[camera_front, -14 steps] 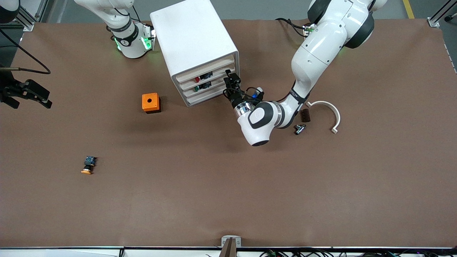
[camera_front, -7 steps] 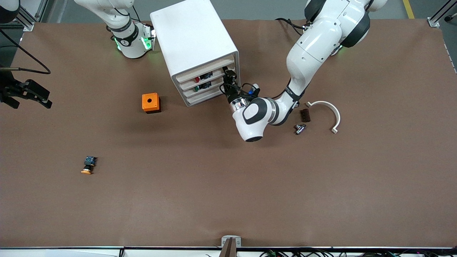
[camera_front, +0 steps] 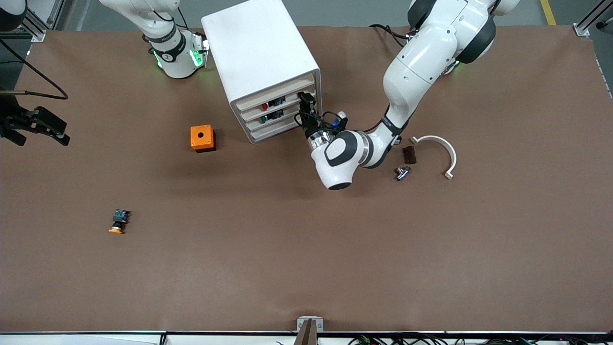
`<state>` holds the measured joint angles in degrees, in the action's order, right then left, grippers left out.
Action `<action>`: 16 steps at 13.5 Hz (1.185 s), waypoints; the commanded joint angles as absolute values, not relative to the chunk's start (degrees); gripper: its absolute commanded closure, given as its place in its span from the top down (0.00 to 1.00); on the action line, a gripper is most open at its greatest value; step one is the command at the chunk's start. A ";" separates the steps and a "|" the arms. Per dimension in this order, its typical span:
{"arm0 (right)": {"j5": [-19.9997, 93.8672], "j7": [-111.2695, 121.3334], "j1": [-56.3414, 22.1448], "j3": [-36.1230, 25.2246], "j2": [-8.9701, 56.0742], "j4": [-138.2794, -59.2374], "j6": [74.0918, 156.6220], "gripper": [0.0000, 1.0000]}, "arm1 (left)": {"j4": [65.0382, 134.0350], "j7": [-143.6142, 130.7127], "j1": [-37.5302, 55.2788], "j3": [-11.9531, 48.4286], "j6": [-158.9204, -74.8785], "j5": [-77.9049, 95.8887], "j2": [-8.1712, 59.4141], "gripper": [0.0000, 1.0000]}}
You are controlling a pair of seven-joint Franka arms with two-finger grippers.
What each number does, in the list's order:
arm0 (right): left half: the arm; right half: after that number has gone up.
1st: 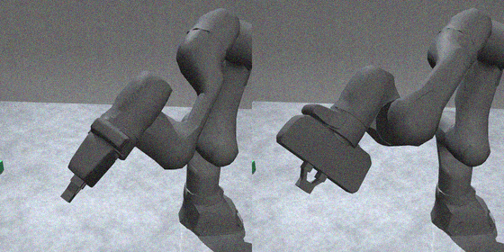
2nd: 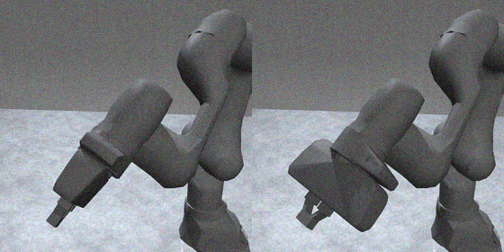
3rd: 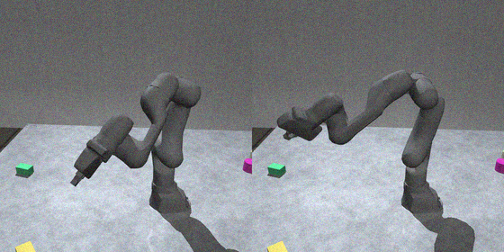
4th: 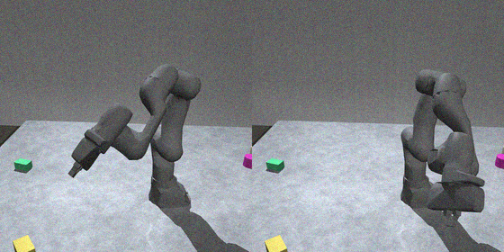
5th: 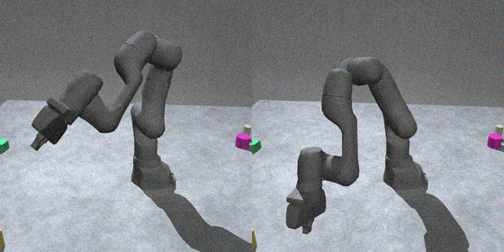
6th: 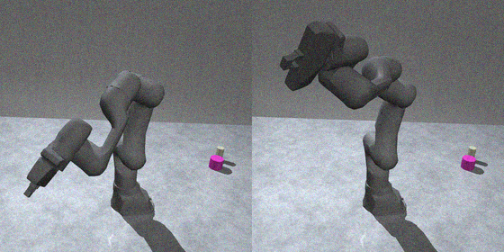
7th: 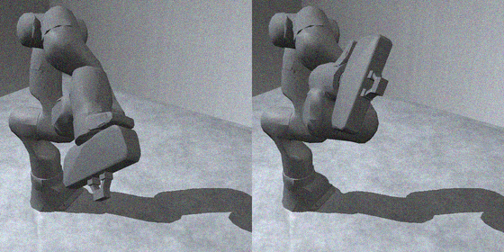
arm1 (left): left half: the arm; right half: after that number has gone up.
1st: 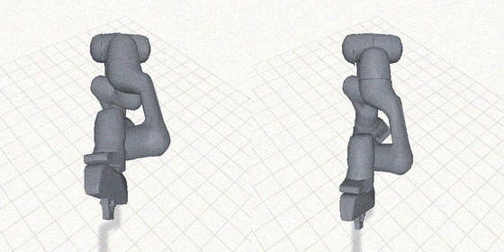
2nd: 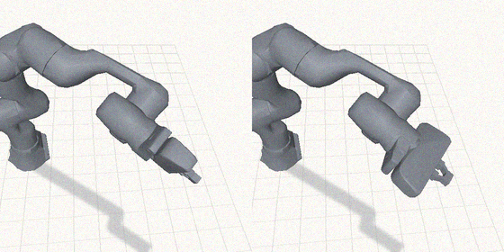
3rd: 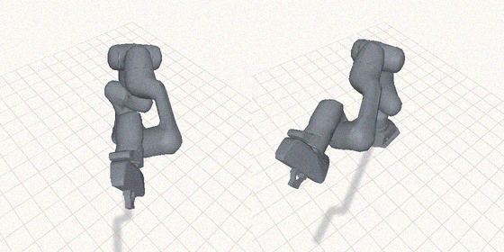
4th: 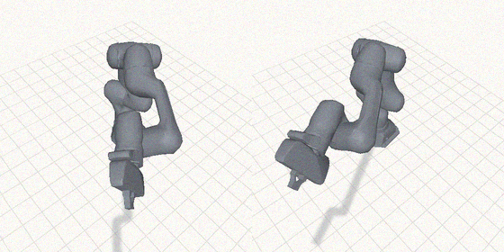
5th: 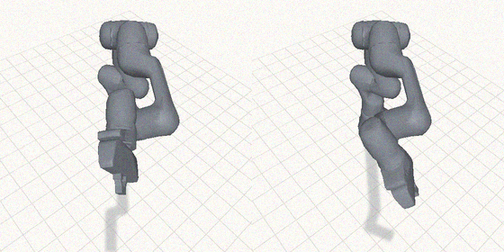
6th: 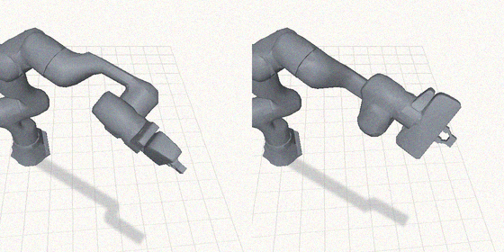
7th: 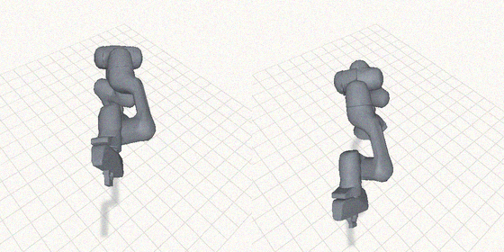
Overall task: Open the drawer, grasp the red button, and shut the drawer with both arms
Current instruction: 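Grasp the drawer handle with the left gripper and pull it open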
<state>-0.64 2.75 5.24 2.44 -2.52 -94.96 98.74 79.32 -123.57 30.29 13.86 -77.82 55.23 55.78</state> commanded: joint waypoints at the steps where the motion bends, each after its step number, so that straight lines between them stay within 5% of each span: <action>1: -0.53 2.29 5.80 2.99 -2.11 -93.87 98.35 1.00 | 78.05 -122.87 30.41 13.45 -76.55 55.37 56.07 0.12; 16: 0.88 -5.68 1.33 3.43 3.16 -93.87 100.81 1.00 | 77.52 -124.54 18.99 12.74 -80.59 59.76 56.51 0.18</action>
<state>0.86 -0.43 3.58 3.43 1.45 -94.98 100.45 78.75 -124.19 19.75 12.61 -79.65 58.28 55.77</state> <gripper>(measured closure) 0.000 0.815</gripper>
